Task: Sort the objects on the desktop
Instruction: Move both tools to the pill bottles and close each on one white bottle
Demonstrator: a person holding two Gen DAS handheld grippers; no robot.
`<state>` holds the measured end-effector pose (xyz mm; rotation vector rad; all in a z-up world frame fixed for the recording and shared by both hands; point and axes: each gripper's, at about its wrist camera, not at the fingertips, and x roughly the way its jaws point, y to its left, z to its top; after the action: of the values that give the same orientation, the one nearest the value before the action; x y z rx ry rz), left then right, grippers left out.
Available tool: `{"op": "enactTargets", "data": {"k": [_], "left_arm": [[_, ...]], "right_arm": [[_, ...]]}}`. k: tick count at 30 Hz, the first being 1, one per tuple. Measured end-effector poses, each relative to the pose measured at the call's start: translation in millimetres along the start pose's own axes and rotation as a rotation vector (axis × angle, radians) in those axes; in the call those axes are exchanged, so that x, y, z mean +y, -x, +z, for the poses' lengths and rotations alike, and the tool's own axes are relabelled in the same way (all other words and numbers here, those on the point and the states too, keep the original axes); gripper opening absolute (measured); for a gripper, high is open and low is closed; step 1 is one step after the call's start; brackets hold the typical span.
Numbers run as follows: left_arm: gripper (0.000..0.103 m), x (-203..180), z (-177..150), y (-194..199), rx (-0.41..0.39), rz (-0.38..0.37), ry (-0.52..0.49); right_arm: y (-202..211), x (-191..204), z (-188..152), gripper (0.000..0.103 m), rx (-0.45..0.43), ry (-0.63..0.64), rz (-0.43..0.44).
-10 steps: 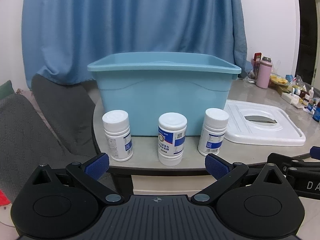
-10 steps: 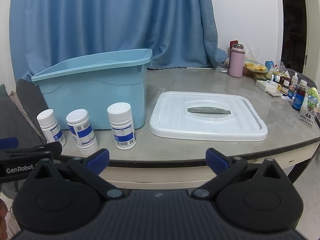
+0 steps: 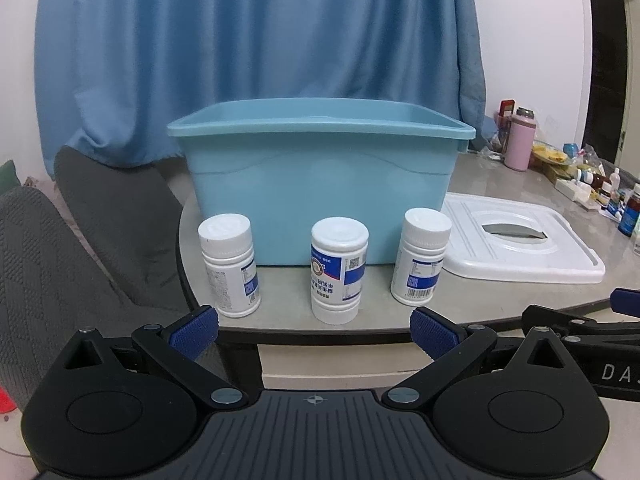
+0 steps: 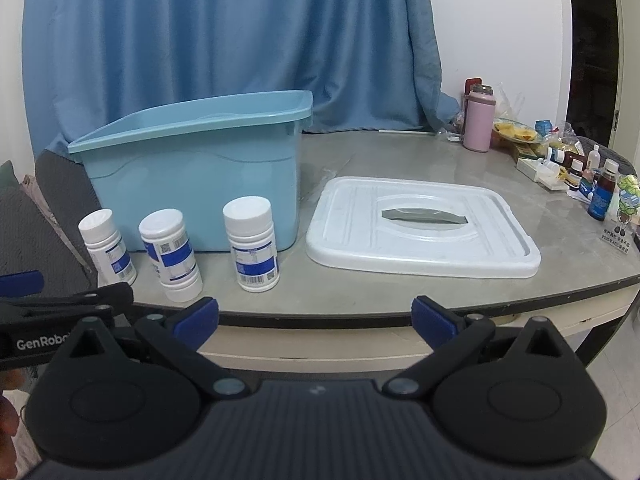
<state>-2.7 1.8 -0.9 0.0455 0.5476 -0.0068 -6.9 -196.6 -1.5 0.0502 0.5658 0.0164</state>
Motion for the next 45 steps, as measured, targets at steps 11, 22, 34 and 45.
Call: {"op": "enactTargets", "data": {"k": [11, 22, 34, 45], "left_arm": [[0.103, 5, -2, 3, 0.005, -0.02, 0.008], [0.103, 26, 8, -3, -0.026, -0.003, 0.028], [0.103, 52, 7, -40, -0.037, 0.066, 0.042], [0.103, 68, 4, -76, -0.032, 0.093, 0.052]], "right_arm": [[11, 1, -2, 0.103, -0.029, -0.025, -0.012], [1, 15, 5, 0.103, -0.042, -0.005, -0.001], [-49, 37, 7, 0.103, -0.056, 0.037, 0.047], [-85, 41, 8, 0.103, -0.053, 0.036, 0.047]]}}
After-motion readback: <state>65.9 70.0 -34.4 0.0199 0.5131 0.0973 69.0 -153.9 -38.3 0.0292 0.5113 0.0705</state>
